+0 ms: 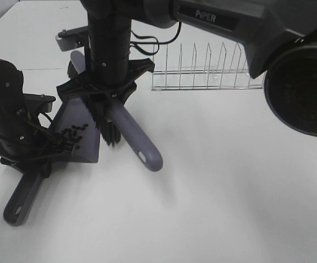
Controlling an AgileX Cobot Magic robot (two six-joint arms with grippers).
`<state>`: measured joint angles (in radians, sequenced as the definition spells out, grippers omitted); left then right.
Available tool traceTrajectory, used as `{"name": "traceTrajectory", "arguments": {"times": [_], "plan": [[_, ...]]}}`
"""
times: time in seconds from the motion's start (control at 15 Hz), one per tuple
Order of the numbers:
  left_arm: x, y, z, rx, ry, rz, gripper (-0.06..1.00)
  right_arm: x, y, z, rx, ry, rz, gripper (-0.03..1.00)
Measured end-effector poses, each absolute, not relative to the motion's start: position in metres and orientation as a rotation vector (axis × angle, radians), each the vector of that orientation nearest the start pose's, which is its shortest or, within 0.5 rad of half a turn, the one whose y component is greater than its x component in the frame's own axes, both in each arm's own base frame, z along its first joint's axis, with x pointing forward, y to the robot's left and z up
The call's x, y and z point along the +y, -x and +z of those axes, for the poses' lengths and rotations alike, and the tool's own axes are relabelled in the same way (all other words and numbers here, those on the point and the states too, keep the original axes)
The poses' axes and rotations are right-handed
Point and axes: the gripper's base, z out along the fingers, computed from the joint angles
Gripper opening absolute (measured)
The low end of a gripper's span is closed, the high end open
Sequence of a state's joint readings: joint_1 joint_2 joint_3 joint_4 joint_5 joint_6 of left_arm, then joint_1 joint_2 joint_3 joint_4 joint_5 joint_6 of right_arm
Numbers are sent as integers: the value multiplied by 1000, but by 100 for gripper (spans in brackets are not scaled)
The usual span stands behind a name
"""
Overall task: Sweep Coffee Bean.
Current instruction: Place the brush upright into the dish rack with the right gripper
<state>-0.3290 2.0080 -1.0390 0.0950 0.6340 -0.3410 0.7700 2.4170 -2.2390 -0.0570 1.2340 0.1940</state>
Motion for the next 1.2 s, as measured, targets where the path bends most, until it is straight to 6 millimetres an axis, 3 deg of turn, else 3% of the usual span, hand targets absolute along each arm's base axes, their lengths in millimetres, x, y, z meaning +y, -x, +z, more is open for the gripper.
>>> {"name": "traceTrajectory", "arguments": {"times": [0.27, 0.47, 0.6, 0.67, 0.73, 0.87, 1.0, 1.07, 1.2], "plan": [[-104, -320, 92, 3068, -97, 57, 35, 322, -383, 247, 2667, 757, 64, 32], [-104, -320, 92, 3068, -97, 57, 35, 278, -402, 269, 2670, 638, 51, 32], [-104, -320, 92, 3068, -97, 57, 35, 232, -412, 279, 2709, 528, 20, 32], [-104, -320, 92, 3068, -97, 57, 35, 211, -415, 279, 2736, 478, 1, 32], [-104, -320, 92, 3068, -97, 57, 35, 170, -416, 277, 2797, 380, -23, 32], [-104, -320, 92, 3068, -97, 57, 35, 137, -414, 271, 2858, 301, -36, 32], [-104, -320, 92, 3067, -98, 57, 35, 118, -412, 263, 2905, 248, -39, 32], [-104, -320, 92, 3067, -98, 57, 35, 102, -410, 250, 2961, 209, -29, 32], [-104, -320, 92, 3067, -98, 57, 35, 89, -406, 234, 3025, 173, -30, 32]]}}
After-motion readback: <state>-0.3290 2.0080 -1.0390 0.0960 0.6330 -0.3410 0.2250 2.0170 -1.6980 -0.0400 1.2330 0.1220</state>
